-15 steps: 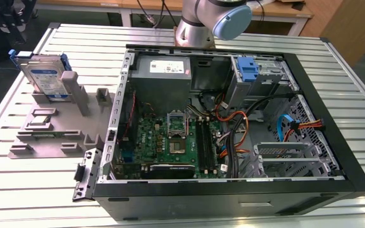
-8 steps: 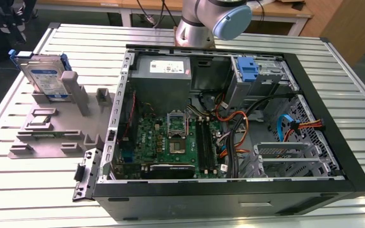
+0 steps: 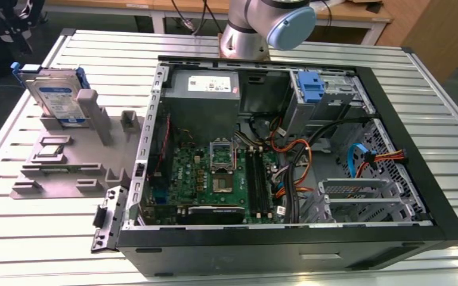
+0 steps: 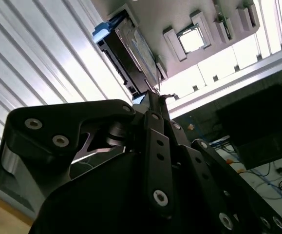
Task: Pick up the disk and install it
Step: 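Pick up the disk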
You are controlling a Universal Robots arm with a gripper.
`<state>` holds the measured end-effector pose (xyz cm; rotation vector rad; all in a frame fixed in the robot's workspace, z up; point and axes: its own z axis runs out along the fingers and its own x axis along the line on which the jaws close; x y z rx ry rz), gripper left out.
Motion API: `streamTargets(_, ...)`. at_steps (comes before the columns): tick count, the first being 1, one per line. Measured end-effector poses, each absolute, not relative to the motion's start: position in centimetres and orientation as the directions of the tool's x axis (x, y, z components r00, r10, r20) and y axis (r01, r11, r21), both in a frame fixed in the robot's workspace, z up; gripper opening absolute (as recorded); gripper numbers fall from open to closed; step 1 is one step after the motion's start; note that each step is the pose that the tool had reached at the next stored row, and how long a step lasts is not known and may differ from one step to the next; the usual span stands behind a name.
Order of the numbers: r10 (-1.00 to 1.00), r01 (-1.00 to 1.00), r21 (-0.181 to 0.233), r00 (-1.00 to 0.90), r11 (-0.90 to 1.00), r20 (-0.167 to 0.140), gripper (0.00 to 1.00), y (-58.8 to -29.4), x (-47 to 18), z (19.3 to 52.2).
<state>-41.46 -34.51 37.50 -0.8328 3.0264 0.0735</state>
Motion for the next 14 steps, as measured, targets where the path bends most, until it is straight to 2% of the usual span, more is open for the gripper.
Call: streamTargets(14, -0.681, -0.681, 0.045, -0.732, 0.731, -0.014, 0.1, -34.52, -41.93, 37.48)
